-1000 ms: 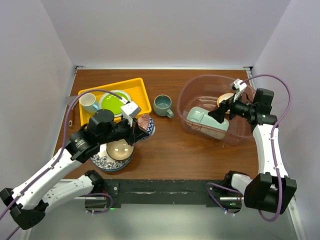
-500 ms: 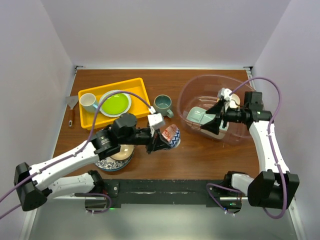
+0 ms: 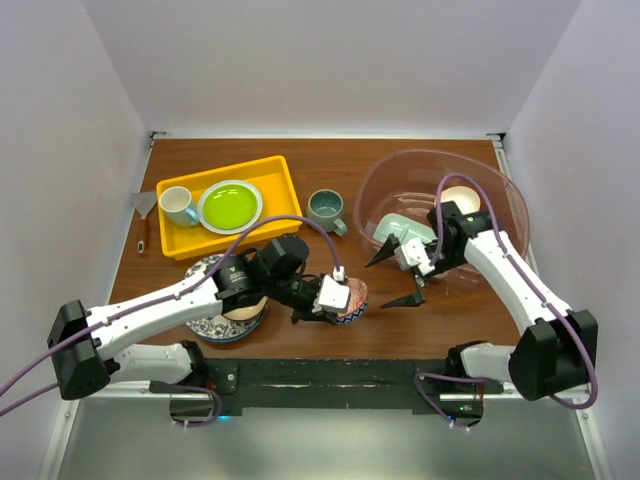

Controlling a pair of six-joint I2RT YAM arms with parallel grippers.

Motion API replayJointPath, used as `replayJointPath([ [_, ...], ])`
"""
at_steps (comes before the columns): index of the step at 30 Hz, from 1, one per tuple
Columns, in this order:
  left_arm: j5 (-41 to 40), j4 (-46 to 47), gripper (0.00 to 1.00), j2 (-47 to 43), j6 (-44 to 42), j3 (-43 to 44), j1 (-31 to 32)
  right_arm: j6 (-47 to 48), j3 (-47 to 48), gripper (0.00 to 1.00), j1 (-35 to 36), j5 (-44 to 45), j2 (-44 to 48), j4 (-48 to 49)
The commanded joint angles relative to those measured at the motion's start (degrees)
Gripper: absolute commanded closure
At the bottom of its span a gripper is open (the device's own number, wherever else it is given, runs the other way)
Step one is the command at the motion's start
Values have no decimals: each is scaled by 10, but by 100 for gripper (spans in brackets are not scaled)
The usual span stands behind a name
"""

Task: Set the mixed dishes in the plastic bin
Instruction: Pick up the bowl from the center of the board.

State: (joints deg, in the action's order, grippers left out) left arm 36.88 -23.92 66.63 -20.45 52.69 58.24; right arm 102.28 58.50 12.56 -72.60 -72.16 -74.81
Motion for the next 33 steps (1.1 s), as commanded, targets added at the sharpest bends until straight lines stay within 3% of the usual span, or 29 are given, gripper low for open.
replayJointPath([
  [1,8,-42,100,14,-138,53,14,71,6,2,59,12,-10,-87],
  [4,-18,-70,100,16,-179,65,17,54,21,3,118,46,-19,-87],
  [14,-16,-100,100,10,-247,68,17,-75,56,23,221,160,-17,-16],
  [21,-13,-118,100,21,-271,89,17,-142,67,58,288,211,-26,31],
  [24,-10,-115,100,21,-273,92,18,-149,71,63,300,215,-27,36],
  [25,-9,-114,100,20,-273,91,17,-149,72,73,302,215,-28,38],
  [26,-8,-109,100,18,-271,90,17,-150,75,95,304,216,-29,37],
  [27,-8,-104,100,17,-268,88,18,-152,74,100,305,214,-26,39],
  [32,-23,-54,100,-16,-236,67,17,-148,71,100,308,214,-11,45],
  [33,-30,-43,88,-24,-229,57,17,-148,70,100,309,214,-10,44],
])
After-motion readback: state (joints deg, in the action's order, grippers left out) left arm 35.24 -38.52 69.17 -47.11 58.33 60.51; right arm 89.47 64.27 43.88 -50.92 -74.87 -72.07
